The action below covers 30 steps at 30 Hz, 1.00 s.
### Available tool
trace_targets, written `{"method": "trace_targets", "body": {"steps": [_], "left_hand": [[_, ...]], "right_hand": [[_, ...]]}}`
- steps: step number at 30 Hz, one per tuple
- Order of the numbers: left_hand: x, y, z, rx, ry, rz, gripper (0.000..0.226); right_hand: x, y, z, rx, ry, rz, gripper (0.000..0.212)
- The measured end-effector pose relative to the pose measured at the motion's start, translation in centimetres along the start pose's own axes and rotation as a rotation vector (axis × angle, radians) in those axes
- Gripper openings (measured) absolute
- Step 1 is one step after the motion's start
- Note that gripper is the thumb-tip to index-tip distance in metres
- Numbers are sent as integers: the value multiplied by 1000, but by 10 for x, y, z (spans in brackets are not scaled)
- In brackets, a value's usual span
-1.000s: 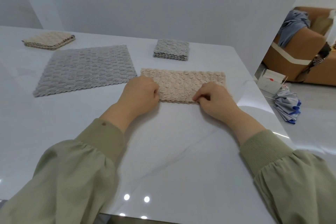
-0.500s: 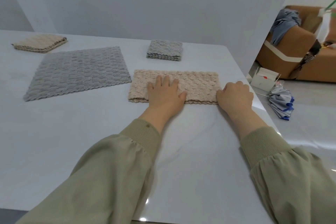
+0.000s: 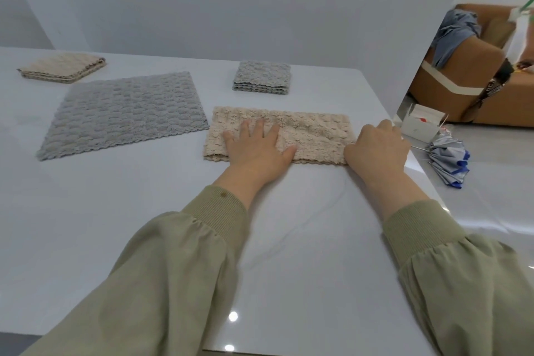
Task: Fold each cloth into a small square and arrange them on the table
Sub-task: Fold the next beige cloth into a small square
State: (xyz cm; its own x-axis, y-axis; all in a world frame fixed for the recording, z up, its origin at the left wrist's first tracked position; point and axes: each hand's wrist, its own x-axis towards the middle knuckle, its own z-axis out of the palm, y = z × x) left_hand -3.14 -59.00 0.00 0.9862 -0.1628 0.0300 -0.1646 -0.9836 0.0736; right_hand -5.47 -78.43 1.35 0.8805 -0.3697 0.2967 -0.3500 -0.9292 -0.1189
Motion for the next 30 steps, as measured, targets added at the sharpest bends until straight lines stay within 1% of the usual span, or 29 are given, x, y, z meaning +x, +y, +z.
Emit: {"method": "trace_targets", "body": {"steps": [2, 4, 7, 9, 10, 13, 14, 15, 17, 19, 21, 23, 25, 28, 30], "left_hand": [[0, -1, -1, 1, -3, 0, 73], [1, -1, 0, -6, 6, -1, 72], [2, 0, 0, -64, 70, 2, 65], [3, 0, 0, -126, 145, -8, 58], [3, -1, -1, -147, 172, -15, 55], [4, -5, -5, -176, 237, -15, 42], [5, -8, -6, -197, 264, -15, 35], [6, -12, -7, -220, 284, -21, 28], [11, -21, -8, -268, 309, -41, 24], [15, -30, -10, -365, 328, -90, 27], [15, -38, -13, -449, 351, -120, 30], [14, -47, -13, -484, 379, -107, 30], [16, -55, -13, -496, 415, -86, 28], [15, -61, -13, -436, 499, -2, 26], [13, -60, -12, -348, 479, 100, 28]], "right_hand": [[-1, -3, 2, 136, 122, -64, 33], [0, -10, 7, 271, 219, -171, 36], [5, -26, 14, 327, 235, -293, 31], [11, -33, 18, 290, 191, -322, 32], [13, -34, 20, 220, 134, -316, 34], [19, -38, 11, -56, -141, -175, 34], [19, -40, 6, -122, -197, -132, 34], [20, -43, 1, -180, -226, -112, 35], [22, -53, -4, -253, -224, -132, 41], [20, -68, -1, -183, -151, -217, 48], [17, -81, 9, -10, -102, -331, 50], [13, -86, 20, 97, -193, -386, 50], [14, -82, 27, 99, -318, -380, 54], [16, -75, 28, 72, -347, -400, 57], [16, -73, 26, 68, -348, -414, 57]]}}
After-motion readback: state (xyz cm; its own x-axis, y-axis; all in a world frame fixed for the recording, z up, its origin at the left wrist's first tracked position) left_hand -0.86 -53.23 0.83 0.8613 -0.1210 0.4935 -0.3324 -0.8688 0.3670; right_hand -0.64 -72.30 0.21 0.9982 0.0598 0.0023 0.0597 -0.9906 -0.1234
